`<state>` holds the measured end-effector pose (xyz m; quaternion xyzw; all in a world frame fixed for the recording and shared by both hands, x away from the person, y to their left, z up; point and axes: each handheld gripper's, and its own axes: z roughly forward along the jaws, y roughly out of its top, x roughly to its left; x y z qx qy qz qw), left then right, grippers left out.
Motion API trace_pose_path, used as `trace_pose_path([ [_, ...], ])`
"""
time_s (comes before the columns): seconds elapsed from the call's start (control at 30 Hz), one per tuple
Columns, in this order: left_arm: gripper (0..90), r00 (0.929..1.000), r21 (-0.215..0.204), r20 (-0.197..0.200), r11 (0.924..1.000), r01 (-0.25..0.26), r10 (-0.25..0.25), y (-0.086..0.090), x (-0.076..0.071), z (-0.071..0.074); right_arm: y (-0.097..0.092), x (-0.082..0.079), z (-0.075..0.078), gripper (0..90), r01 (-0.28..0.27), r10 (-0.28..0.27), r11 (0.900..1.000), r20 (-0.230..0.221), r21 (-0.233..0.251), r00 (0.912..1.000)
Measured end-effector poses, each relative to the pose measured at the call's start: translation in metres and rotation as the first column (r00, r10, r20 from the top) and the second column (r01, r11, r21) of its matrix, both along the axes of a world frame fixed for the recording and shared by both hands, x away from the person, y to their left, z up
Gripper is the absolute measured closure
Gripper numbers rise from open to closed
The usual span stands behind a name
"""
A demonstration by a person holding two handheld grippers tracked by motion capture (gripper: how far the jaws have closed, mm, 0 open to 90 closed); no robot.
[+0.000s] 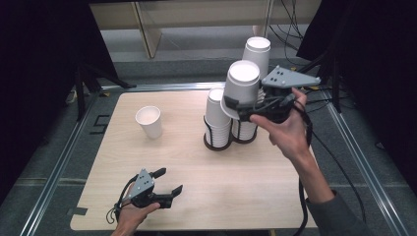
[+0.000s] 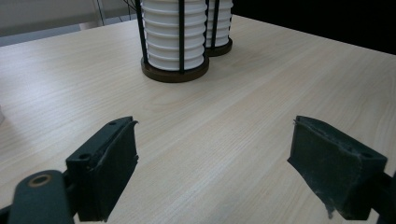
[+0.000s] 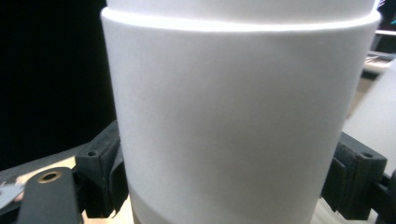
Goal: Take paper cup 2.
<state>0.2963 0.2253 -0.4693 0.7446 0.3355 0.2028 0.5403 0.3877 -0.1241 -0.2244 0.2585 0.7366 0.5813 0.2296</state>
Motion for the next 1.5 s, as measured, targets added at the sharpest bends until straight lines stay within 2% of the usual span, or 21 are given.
trace_pose_path([
  [0.13, 14.3, 1.0, 0.008, -0.006, 0.9999, -0.007, 0.007, 0.001, -0.001, 0.001, 0.011, -0.002, -0.023, 17.3, -0.037, 0.037, 0.9992, -0.022, 0.012, 0.9991],
  [0.2, 14.3, 1.0, -0.009, 0.0, 1.0, -0.003, 0.003, 0.001, 0.0, 0.0, 0.016, -0.001, -0.035, 17.3, -0.054, 0.054, 0.9984, -0.029, 0.019, 0.9981],
  [0.23, 14.3, 0.9999, 0.004, -0.006, 0.9999, -0.01, 0.01, 0.002, -0.001, 0.001, 0.018, -0.001, -0.04, 17.3, -0.063, 0.064, 0.9978, -0.031, 0.023, 0.9975],
  [0.37, 14.3, 0.9999, 0.004, -0.006, 0.9999, -0.012, 0.012, 0.002, -0.001, 0.001, 0.025, -0.001, -0.063, 17.3, -0.079, 0.08, 0.9964, -0.061, 0.033, 0.9949],
  [0.4, 14.3, 0.9999, 0.004, -0.006, 0.9999, -0.012, 0.012, 0.002, -0.001, 0.001, 0.027, -0.001, -0.068, 17.3, -0.088, 0.092, 0.9949, -0.08, 0.048, 0.9925],
  [0.43, 14.3, 0.9999, 0.002, -0.007, 0.9999, -0.013, 0.013, 0.002, -0.001, 0.001, 0.028, -0.001, -0.072, 17.3, -0.089, 0.094, 0.9945, -0.092, 0.055, 0.9913],
  [0.47, 14.3, 0.9999, 0.002, -0.007, 0.9999, -0.013, 0.013, 0.002, 0.0, 0.001, 0.028, 0.0, -0.077, 17.3, -0.086, 0.09, 0.9952, -0.084, 0.047, 0.9924],
  [0.5, 14.3, 0.9999, 0.001, -0.008, 0.9999, -0.014, 0.014, 0.002, 0.0, 0.001, 0.029, 0.0, -0.081, 17.3, -0.095, 0.101, 0.9937, -0.102, 0.059, 0.9896],
  [0.6, 14.3, 0.9999, 0.001, -0.007, 0.9999, -0.014, 0.014, 0.002, 0.0, 0.001, 0.03, 0.001, -0.091, 17.3, -0.1, 0.105, 0.9937, -0.101, 0.05, 0.9894],
  [0.7, 14.2, 0.9999, 0.0, -0.007, 0.9999, -0.014, 0.014, 0.002, 0.0, 0.001, 0.031, -0.001, -0.098, 17.3, -0.1, 0.106, 0.9935, -0.122, 0.054, 0.9869],
  [0.77, 14.3, 0.9999, 0.0, -0.007, 0.9999, -0.014, 0.014, 0.002, 0.0, 0.001, 0.031, -0.001, -0.103, 17.3, -0.103, 0.108, 0.9933, -0.115, 0.052, 0.9874],
  [0.83, 14.3, 1.0, -0.013, 0.0, 0.9999, -0.01, 0.01, 0.002, 0.0, 0.001, 0.032, -0.001, -0.107, 17.3, -0.11, 0.118, 0.9915, -0.133, 0.069, 0.984],
  [0.9, 14.3, 1.0, -0.01, 0.0, 0.9999, -0.01, 0.01, 0.002, 0.0, 0.001, 0.033, 0.0, -0.111, 17.3, -0.115, 0.123, 0.9911, -0.125, 0.066, 0.9845],
  [0.93, 14.3, 1.0, -0.01, 0.001, 0.9999, -0.01, 0.01, 0.002, 0.0, 0.001, 0.034, -0.001, -0.112, 17.3, -0.118, 0.127, 0.9905, -0.141, 0.071, 0.9818],
  [1.03, 14.3, 1.0, -0.007, 0.002, 0.9999, -0.008, 0.008, 0.003, 0.0, 0.001, 0.035, -0.001, -0.116, 17.2, -0.122, 0.132, 0.9895, -0.135, 0.078, 0.982],
  [1.13, 14.3, 1.0, -0.017, 0.004, 0.9999, -0.004, 0.004, 0.002, -0.001, 0.001, 0.04, -0.002, -0.121, 17.2, -0.138, 0.15, 0.9866, -0.155, 0.088, 0.9764],
  [1.17, 14.3, 1.0, -0.001, -0.001, 1.0, -0.009, 0.009, 0.003, -0.002, 0.003, 0.041, -0.003, -0.123, 17.2, -0.131, 0.14, 0.9886, -0.145, 0.075, 0.9794],
  [1.27, 14.3, 1.0, -0.003, 0.0, 1.0, -0.008, 0.008, 0.003, -0.002, 0.003, 0.044, -0.003, -0.127, 17.2, -0.135, 0.144, 0.9885, -0.146, 0.067, 0.9787],
  [1.37, 14.3, 1.0, -0.005, 0.0, 1.0, -0.008, 0.008, 0.003, -0.001, 0.003, 0.046, -0.003, -0.132, 17.2, -0.144, 0.155, 0.9863, -0.151, 0.08, 0.9763],
  [1.47, 14.3, 1.0, -0.002, -0.003, 1.0, -0.006, 0.006, 0.002, -0.002, 0.003, 0.049, -0.004, -0.138, 17.1, -0.155, 0.167, 0.9849, -0.176, 0.077, 0.9702],
  [1.5, 14.3, 1.0, -0.001, -0.002, 1.0, -0.006, 0.006, 0.002, -0.002, 0.003, 0.051, -0.006, -0.14, 17.1, -0.158, 0.172, 0.984, -0.197, 0.082, 0.9653],
])
